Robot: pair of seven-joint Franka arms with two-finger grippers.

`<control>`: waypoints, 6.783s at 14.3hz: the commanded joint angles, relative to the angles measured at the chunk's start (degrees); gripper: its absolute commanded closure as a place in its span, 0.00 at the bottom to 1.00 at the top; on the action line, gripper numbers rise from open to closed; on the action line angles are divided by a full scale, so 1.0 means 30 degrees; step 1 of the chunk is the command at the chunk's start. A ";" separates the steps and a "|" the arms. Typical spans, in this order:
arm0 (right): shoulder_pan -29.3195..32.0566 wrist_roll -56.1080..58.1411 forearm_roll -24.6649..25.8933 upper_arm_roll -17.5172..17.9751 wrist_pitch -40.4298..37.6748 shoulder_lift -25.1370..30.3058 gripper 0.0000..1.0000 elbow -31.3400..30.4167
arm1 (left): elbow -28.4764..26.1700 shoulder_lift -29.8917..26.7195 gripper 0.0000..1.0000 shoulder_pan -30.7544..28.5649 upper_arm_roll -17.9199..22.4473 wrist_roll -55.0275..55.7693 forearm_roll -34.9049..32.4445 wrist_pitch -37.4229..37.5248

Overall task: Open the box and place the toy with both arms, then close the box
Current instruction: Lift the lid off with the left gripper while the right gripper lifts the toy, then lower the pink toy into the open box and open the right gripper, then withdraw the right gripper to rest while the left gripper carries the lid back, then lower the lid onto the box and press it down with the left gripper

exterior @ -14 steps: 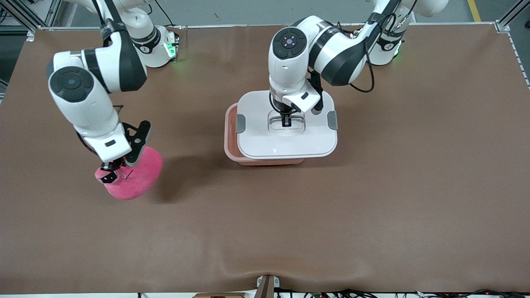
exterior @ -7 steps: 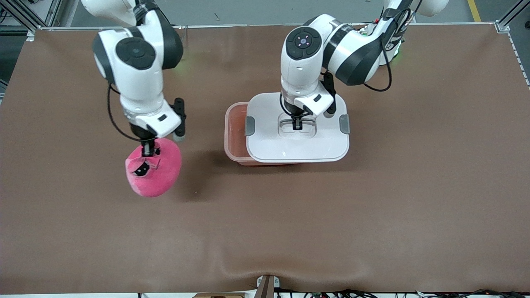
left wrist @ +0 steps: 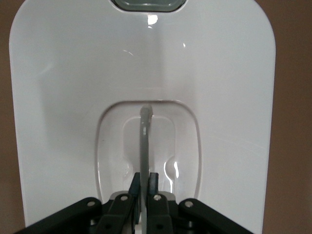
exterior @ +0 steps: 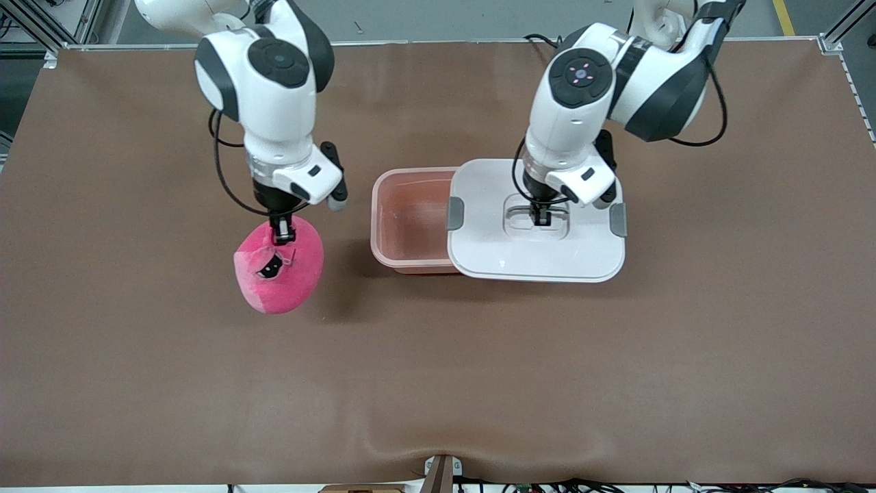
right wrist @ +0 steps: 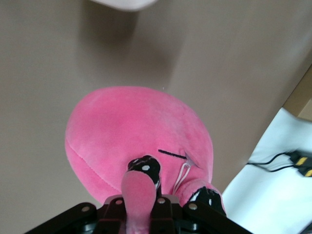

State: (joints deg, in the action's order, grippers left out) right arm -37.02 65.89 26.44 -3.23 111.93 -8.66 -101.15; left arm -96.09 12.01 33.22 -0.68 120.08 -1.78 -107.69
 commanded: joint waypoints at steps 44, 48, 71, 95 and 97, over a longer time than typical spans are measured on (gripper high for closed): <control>0.1460 -1.3519 -0.3733 -0.0535 -0.6809 -0.0630 0.00 0.2956 | -0.1574 -0.1777 1.00 -0.5772 -0.0270 -0.7128 0.1356 0.0625; 0.5096 -1.3967 -0.6084 -0.0535 -0.6898 -0.0015 0.00 0.2544 | -0.1252 -0.1572 1.00 -0.4862 -0.0270 -0.5402 0.1356 0.0537; 1.2602 -2.0119 -0.9102 -0.0564 -0.5287 0.4996 0.00 -0.0944 | 0.1677 0.1502 1.00 0.0352 -0.0270 0.1425 0.1327 0.0097; 1.3189 -2.0207 -0.9953 -0.0535 -1.0707 0.2535 0.00 0.5180 | 0.4227 0.5635 1.00 0.4044 -0.0241 0.6262 0.1327 -0.2509; 1.3337 -2.1224 -0.9955 -0.0535 -1.0794 0.2535 0.00 0.5181 | 0.4227 0.5839 1.00 0.4132 -0.0212 0.6612 0.1298 -0.2656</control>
State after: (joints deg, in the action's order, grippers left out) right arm 1.43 5.11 -2.24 -5.37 80.79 -0.72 -86.84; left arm -85.13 28.63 44.88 -1.87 138.47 2.01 -115.67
